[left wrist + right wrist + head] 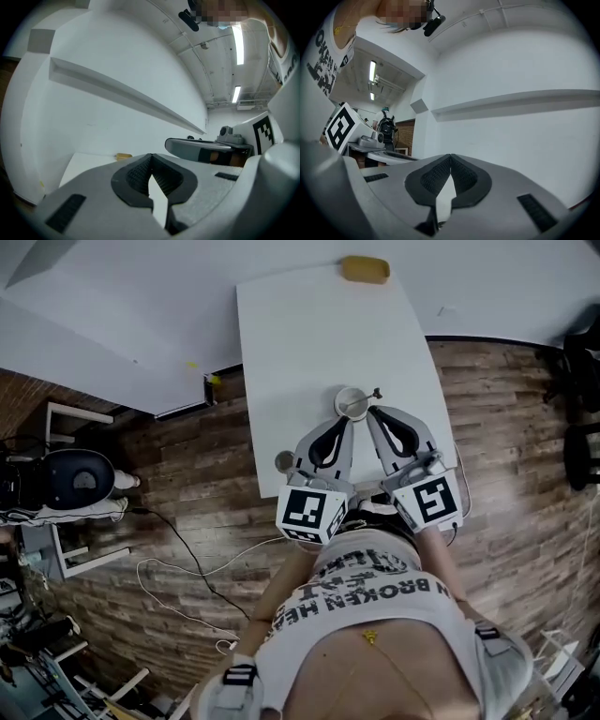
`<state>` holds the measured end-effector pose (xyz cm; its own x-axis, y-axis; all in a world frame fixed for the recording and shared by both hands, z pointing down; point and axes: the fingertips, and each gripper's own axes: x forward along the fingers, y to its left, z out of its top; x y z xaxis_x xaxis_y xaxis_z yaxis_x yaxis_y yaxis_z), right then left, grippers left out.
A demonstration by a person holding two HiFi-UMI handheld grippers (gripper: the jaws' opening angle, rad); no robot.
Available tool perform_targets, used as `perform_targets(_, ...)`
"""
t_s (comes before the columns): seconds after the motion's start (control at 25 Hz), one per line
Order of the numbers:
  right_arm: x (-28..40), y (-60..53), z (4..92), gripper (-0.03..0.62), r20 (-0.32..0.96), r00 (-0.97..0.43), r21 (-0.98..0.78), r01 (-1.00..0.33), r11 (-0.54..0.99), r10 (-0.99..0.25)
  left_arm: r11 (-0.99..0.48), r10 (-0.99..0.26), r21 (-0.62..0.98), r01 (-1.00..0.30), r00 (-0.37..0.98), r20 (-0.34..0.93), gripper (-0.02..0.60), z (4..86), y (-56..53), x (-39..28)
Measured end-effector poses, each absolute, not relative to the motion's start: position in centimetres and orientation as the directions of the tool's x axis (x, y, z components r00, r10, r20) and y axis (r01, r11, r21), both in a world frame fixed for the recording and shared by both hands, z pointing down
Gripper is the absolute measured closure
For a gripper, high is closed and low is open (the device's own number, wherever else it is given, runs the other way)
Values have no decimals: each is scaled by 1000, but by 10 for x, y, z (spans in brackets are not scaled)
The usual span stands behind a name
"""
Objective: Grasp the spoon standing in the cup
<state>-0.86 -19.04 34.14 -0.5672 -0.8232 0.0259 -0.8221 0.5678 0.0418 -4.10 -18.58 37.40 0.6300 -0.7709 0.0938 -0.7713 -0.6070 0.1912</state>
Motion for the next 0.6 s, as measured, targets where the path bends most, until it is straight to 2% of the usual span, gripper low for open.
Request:
perform_targets(0.32,-24,-228,361,586,62,-500,66,-861,504,-864,-641,-730,193,-743,668,145,583,397,-221,-72)
perform_targets(0.6,-7,-245,384,586,135,-441,79,-888,453,-887,-668,-690,214,-713,701,180,583,412,-230,-72)
